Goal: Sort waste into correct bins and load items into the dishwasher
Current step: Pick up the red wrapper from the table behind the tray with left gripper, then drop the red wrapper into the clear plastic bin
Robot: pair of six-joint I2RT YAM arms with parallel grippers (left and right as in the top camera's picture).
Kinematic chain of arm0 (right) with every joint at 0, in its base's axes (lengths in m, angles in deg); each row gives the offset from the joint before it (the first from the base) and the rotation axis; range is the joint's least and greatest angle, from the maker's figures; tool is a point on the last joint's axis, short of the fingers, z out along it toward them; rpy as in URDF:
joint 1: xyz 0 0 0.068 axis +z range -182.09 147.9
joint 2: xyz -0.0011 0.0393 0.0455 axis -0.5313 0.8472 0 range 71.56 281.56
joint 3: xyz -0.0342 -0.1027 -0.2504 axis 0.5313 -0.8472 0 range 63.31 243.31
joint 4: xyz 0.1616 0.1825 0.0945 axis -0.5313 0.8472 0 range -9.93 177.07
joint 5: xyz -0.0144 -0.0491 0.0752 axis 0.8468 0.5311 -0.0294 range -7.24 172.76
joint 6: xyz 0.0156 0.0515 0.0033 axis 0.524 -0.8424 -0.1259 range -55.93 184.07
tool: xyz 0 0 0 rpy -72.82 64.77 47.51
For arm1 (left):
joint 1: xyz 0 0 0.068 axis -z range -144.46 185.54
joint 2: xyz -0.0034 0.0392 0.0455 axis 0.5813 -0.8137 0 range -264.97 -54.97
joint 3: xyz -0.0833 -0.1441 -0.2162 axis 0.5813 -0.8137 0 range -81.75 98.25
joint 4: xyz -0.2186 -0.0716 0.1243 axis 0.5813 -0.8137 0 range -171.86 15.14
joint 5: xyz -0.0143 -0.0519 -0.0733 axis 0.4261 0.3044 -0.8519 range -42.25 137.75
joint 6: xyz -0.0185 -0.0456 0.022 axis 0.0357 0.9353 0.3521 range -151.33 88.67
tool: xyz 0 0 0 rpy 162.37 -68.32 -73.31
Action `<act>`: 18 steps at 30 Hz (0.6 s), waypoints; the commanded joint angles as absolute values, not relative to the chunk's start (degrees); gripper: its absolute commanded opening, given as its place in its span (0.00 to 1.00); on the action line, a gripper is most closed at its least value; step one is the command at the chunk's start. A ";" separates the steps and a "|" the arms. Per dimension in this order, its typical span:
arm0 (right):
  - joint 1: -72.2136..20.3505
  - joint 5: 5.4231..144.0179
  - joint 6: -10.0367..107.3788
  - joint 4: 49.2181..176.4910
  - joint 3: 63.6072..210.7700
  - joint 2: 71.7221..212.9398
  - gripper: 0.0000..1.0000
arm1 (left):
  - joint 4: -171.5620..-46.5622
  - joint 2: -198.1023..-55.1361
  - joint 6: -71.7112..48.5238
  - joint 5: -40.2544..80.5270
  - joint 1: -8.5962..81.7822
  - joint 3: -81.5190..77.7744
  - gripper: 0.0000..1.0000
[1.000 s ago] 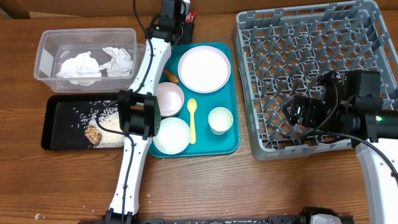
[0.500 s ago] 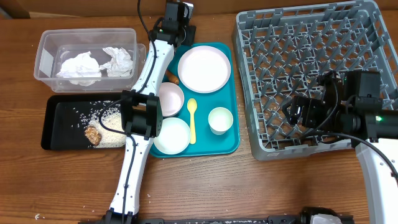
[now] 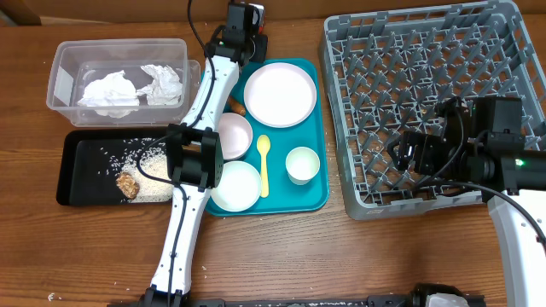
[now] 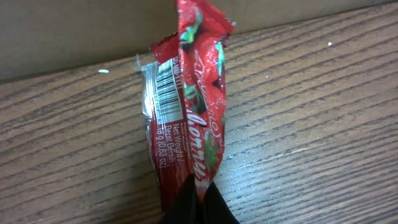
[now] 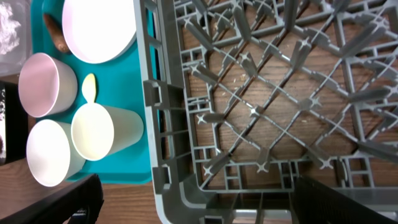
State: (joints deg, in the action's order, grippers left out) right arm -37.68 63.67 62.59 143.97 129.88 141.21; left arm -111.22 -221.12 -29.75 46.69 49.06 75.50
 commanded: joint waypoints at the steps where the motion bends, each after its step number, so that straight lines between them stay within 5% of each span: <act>1: -37.59 63.80 62.62 143.03 130.77 141.03 1.00 | -111.04 -218.32 -27.78 46.71 49.13 79.70 0.04; 5: -37.59 63.78 62.62 142.92 130.77 141.03 1.00 | -118.30 -212.81 -24.33 47.57 49.06 85.42 0.04; 14: -37.59 63.39 62.62 143.55 130.77 141.01 1.00 | -163.39 -197.25 -14.34 63.13 48.47 90.56 0.04; 18: -37.59 62.69 62.62 143.29 130.77 141.01 1.00 | -171.54 -196.83 -13.72 66.34 45.63 90.36 0.04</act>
